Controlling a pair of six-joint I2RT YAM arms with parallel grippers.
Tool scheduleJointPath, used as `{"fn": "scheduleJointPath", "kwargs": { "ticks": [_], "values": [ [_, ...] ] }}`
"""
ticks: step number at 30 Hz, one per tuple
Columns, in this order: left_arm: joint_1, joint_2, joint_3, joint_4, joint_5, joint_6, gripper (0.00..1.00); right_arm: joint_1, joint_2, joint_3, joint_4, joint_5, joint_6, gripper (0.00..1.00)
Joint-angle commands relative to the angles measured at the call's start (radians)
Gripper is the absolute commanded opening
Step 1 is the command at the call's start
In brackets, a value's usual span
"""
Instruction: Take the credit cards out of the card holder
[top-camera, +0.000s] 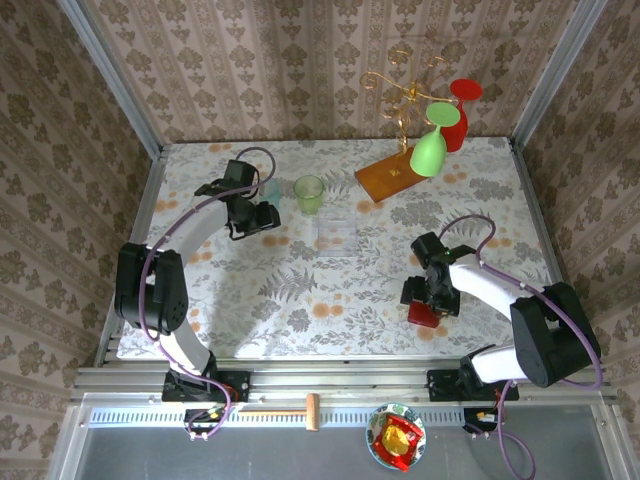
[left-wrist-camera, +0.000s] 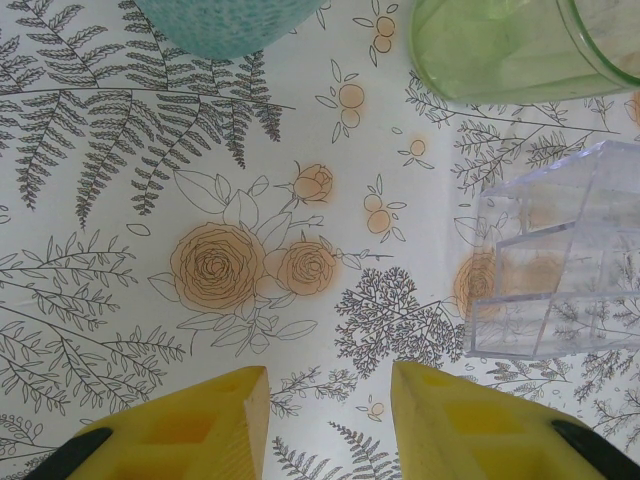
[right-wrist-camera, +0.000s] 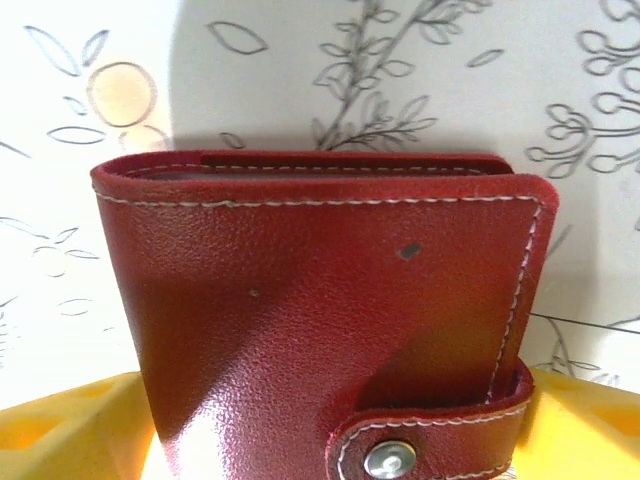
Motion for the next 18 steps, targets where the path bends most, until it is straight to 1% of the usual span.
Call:
{"fn": "scheduleJointPath", "kwargs": {
  "ticks": [1, 3, 4, 7, 18],
  "values": [
    [0.009, -0.029, -0.016, 0.005, 0.001, -0.002, 0.38, 0.022, 0.003, 0.002, 0.023, -0.027, -0.004, 0.86],
    [0.009, -0.03, -0.022, 0.004, 0.002, -0.002, 0.38, 0.026, 0.006, 0.007, 0.028, -0.023, -0.004, 0.84],
    [0.009, -0.031, -0.024, 0.004, 0.003, -0.002, 0.38, 0.029, 0.04, 0.013, 0.029, -0.021, -0.004, 0.83],
    [0.009, -0.04, -0.034, 0.014, 0.0, -0.006, 0.38, 0.04, 0.062, 0.032, 0.024, -0.021, -0.002, 0.8],
    [0.028, -0.113, -0.087, 0.037, -0.014, 0.001, 0.38, 0.151, 0.086, 0.135, -0.006, -0.021, 0.066, 0.76]
  ]
}}
